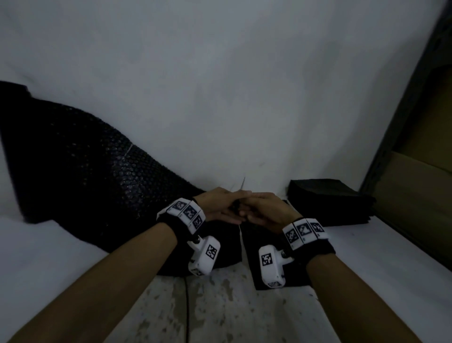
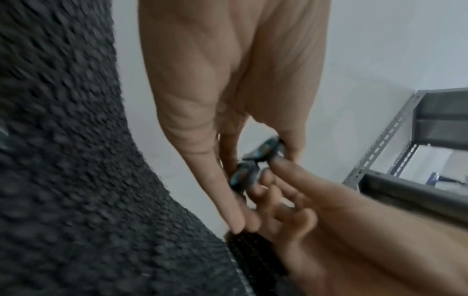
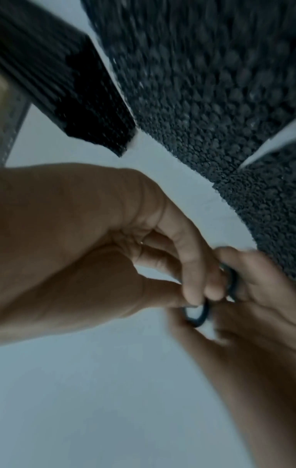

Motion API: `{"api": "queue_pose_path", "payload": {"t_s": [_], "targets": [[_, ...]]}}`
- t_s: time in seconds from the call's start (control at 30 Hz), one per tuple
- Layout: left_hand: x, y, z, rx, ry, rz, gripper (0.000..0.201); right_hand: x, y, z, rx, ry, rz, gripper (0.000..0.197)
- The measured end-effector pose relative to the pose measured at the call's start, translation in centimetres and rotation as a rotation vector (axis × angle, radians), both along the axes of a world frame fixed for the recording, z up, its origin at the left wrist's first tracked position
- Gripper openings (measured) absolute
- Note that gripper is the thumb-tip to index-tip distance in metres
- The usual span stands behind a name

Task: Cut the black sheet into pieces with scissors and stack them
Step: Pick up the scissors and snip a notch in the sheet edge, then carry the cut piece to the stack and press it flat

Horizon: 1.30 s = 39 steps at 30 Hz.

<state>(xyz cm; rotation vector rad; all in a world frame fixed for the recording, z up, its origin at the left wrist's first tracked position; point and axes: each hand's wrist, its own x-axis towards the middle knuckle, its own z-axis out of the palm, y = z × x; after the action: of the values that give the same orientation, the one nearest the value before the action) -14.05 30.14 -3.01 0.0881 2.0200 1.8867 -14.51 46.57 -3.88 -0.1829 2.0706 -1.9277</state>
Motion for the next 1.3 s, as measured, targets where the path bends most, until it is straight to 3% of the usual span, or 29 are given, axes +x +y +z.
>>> {"api": "queue_pose_path", "payload": {"t_s": [0.07, 0.1, 0.2, 0.27, 0.37, 0.47, 0.6, 0.7, 0.8, 0.9, 0.97, 1.03, 1.1, 1.23, 1.3], "targets": [[0.3, -0.2, -0.5, -0.104, 0.022, 0.06, 0.052, 0.4, 0.6, 0.1, 0.013, 0.002, 0.024, 0.017], [0.5, -0.5, -0.8, -0.241, 0.056, 0.071, 0.048, 0.6, 1.0, 0.1, 0.045, 0.019, 0.039, 0.014], [1.2, -1.8, -1.4, -0.898, 0.253, -0.044, 0.049, 1.0, 2.4, -0.4, 0.216, 0.07, 0.066, 0.011], [1.8, -2.4, -1.6, -1.213, 0.311, -0.105, 0.054, 1.2, 3.8, -0.8, 0.364, 0.098, 0.094, 0.011], [2.5, -2.3, -2.4, -1.469, 0.32, -0.105, 0.057, 1.7, 6.2, -1.3, 0.65, 0.16, 0.192, 0.006], [3.0, -1.4, -3.6, -1.583, 0.284, -0.099, 0.064, 2.9, 8.1, -1.4, 0.994, 0.206, 0.311, 0.028], [3.0, -0.9, -4.8, -1.629, 0.236, -0.102, 0.072, 4.4, 9.9, -2.7, 1.244, 0.109, 0.373, 0.077], [3.4, -0.4, -4.7, -1.659, 0.207, -0.105, 0.07, 5.2, 10.8, -3.8, 1.28, 0.075, 0.386, 0.092], [4.1, 0.7, -4.3, -1.65, 0.35, -0.073, 0.065, 5.9, 11.3, -4.4, 1.221, 0.142, 0.339, 0.083], [4.5, 2.2, -4.7, -1.273, 0.663, -0.189, 0.055, 6.1, 11.5, -5.3, 1.236, 0.282, 0.275, 0.059], [5.3, 3.6, -4.9, -1.047, 0.671, -0.386, 0.057, 6.1, 11.5, -5.7, 1.231, 0.353, 0.236, 0.038], [6.0, 5.0, -5.3, -0.993, 0.608, -0.485, 0.067, 6.0, 11.3, -5.5, 1.19, 0.372, 0.195, 0.025], [5.9, 5.7, -5.8, -1.001, 0.602, -0.475, 0.067, 6.0, 11.2, -4.6, 1.142, 0.406, 0.158, 0.017], [4.8, 5.8, -6.5, -1.004, 0.706, -0.331, 0.032, 6.1, 11.5, -3.3, 1.092, 0.38, 0.16, 0.016], [4.3, 5.6, -6.8, -0.965, 0.706, -0.298, 0.02, 6.8, 11.4, -2.9, 1.104, 0.317, 0.202, 0.028]]}}
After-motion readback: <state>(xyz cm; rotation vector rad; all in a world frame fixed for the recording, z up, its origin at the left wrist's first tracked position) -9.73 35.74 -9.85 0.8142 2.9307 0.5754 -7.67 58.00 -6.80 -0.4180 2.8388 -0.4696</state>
